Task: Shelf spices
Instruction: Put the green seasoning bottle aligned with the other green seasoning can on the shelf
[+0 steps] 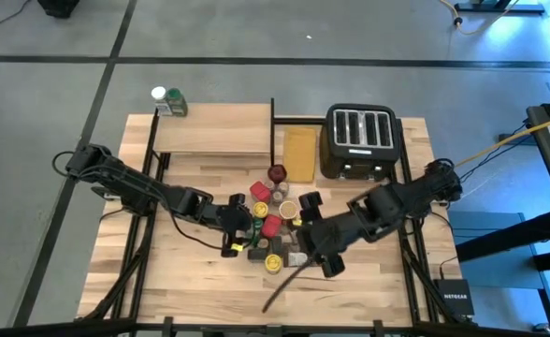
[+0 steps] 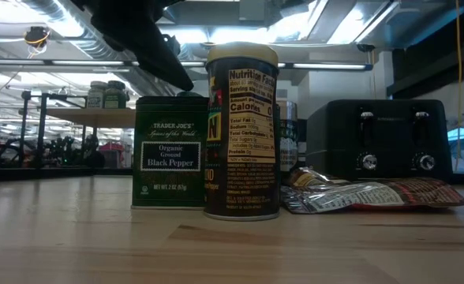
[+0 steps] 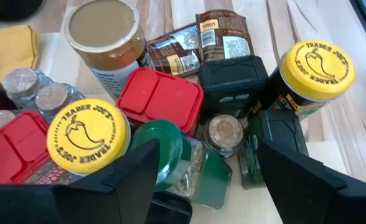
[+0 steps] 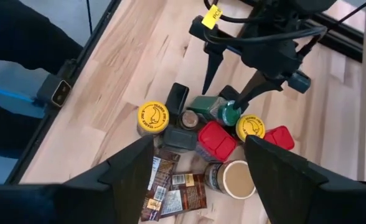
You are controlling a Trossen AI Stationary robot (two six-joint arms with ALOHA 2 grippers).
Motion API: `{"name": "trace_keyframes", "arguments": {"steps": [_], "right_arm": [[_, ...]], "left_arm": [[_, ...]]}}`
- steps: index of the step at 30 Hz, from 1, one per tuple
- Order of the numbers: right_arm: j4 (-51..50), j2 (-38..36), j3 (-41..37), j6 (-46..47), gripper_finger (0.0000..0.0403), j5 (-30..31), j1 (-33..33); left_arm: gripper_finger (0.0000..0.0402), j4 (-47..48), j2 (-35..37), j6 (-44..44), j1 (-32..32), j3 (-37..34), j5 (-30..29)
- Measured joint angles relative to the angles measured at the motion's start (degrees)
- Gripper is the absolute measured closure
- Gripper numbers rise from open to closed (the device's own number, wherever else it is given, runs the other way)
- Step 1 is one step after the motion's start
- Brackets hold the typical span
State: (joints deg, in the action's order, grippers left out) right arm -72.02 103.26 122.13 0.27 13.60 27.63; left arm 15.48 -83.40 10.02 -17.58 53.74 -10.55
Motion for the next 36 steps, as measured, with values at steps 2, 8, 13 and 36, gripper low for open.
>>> {"name": "trace_keyframes", "arguments": {"steps": [2, 8, 13, 36], "right_arm": [[-0.1, 0.0, 0.0, 0.7, 0.0144, 1.8, 1.1], [0.2, 0.0, -0.2, 1.3, 0.0144, 3.9, 2.5], [1.4, -0.1, -3.6, 2.3, 0.0144, 4.0, 2.5], [10.3, 0.0, -14.6, 2.4, 0.0144, 4.3, 2.4]], "left_arm": [[0.0139, -0.1, 0.0, 0.0, -0.1, 0.0, 0.1], [0.0139, 0.1, 0.0, 0.3, -0.2, 0.0, 0.1], [0.0139, 0.3, 0.0, -0.2, -0.3, 0.0, 0.1], [0.0139, -2.8, -0.1, -1.4, 1.3, -3.3, -1.3]]}}
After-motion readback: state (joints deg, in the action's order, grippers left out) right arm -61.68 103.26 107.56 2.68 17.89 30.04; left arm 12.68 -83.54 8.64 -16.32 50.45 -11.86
